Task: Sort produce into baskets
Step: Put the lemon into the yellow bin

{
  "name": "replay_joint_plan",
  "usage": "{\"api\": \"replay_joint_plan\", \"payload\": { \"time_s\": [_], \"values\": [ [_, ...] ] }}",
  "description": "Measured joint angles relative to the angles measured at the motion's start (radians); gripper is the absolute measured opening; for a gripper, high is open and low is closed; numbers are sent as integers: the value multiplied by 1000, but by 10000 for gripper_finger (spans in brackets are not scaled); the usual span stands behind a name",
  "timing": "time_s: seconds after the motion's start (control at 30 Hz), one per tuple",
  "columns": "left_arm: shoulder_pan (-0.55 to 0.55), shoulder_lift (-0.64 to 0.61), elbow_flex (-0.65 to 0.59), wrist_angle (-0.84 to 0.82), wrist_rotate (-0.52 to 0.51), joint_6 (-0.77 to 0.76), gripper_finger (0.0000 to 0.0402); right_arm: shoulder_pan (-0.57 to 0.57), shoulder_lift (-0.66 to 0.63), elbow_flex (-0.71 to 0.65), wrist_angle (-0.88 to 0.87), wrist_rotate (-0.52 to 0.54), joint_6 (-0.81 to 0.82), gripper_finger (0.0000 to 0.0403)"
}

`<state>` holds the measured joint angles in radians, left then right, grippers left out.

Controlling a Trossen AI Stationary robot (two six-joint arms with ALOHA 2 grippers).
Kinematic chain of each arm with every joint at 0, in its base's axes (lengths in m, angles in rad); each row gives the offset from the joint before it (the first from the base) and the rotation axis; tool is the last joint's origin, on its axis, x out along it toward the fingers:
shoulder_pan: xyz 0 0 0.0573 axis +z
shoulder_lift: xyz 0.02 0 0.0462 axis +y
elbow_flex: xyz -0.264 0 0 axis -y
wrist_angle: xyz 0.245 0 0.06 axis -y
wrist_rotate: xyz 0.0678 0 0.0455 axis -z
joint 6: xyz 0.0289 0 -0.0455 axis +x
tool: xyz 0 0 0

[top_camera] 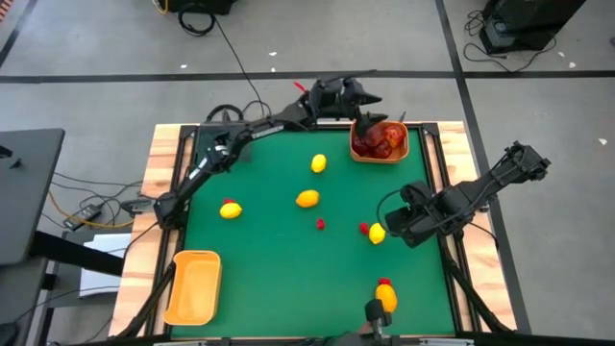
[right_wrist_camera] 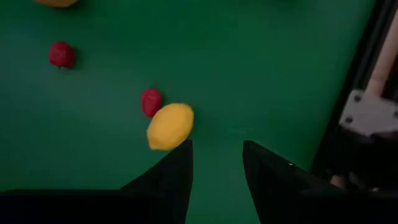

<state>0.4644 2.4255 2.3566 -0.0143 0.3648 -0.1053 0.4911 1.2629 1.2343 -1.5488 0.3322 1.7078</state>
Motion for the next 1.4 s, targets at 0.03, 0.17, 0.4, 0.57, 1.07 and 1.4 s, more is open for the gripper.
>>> {"api": "replay_joint_plan", "payload": {
  "time_s": [0.03, 0.17, 0.4, 0.57, 1.07, 1.4],
  "values": [
    [0, -24, 0, -57, -5, 29, 342, -8, 0, 0, -2, 8, -26, 153],
    [0, -120, -1, -283, -18, 102, 294, -42, 0, 0, 8, 17, -160, 153],
    [19, -188, -1, -756, -82, 147, 229, -118, 0, 0, 50, 18, -417, 153],
    [29, -190, -6, -1025, -102, 129, 222, -174, 0, 0, 186, 50, -583, 153],
    [-62, -197, -24, -1345, -158, 71, 218, -330, 0, 0, 385, 57, -900, 153],
    [-137, -197, -24, -1285, -154, 83, 218, -338, 0, 0, 319, -13, -963, 153]
  ]
}}
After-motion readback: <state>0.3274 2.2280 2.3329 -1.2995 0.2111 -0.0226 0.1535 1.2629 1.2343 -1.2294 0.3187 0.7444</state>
